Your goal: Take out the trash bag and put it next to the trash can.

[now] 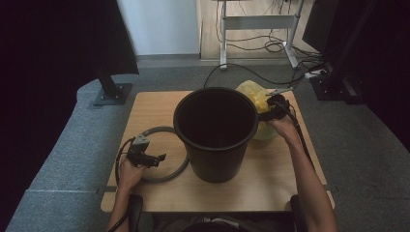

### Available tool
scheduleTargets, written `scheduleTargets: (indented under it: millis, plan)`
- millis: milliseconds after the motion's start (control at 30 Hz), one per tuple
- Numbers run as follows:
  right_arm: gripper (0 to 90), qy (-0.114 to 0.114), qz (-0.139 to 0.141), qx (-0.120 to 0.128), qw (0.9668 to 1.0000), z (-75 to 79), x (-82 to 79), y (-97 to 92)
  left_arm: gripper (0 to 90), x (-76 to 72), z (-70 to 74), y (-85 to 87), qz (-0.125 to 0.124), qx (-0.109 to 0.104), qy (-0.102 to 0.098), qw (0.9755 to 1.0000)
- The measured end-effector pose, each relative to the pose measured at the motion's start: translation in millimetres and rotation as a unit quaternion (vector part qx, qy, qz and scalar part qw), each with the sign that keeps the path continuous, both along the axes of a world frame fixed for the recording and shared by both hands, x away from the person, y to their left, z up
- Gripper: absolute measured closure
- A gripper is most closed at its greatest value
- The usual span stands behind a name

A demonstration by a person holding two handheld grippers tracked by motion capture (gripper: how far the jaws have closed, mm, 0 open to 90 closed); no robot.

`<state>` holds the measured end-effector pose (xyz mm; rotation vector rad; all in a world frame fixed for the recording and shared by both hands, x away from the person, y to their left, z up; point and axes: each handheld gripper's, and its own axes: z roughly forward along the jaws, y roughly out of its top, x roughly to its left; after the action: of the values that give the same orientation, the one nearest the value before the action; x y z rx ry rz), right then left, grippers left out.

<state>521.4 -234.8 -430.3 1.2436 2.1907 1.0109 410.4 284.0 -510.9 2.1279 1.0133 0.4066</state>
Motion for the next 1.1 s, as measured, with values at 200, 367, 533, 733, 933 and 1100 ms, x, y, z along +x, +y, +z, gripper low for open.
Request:
scheduleTargets:
  millis: [200, 367, 533, 733, 933, 1100]
  plan:
    - [0.0, -0.005, 0.000, -0.006, 1.0000, 14.1, -13.1, -8.4, 0.0, -0.5, -0.3, 1.3, 0.003, 0.002, 0.001, 1.0000]
    - [0.0, -0.006, -0.004, -0.009, 0.9999, 21.4, -28.0, -17.3, 0.0, -1.2, -1.0, 3.2, 0.007, 0.003, 0.003, 1.0000]
    - [0.0, -0.012, -0.004, -0.001, 0.9999, 22.6, -46.5, -26.6, 0.0, -1.4, -1.6, 4.8, 0.010, 0.004, 0.004, 0.9999]
    - [0.0, -0.010, -0.003, 0.001, 0.9999, 18.1, -64.1, -35.5, 0.0, -1.4, -2.6, 6.0, 0.013, 0.005, 0.004, 0.9999]
    - [0.0, 0.002, -0.008, 0.004, 1.0000, -0.4, -82.0, -43.5, 0.0, -2.3, -2.9, 7.6, 0.016, 0.006, 0.003, 0.9998]
    - [0.0, 0.009, -0.026, 0.004, 0.9996, -27.6, -97.1, -53.2, 0.0, -3.2, -4.2, 9.8, 0.019, 0.005, 0.005, 0.9998]
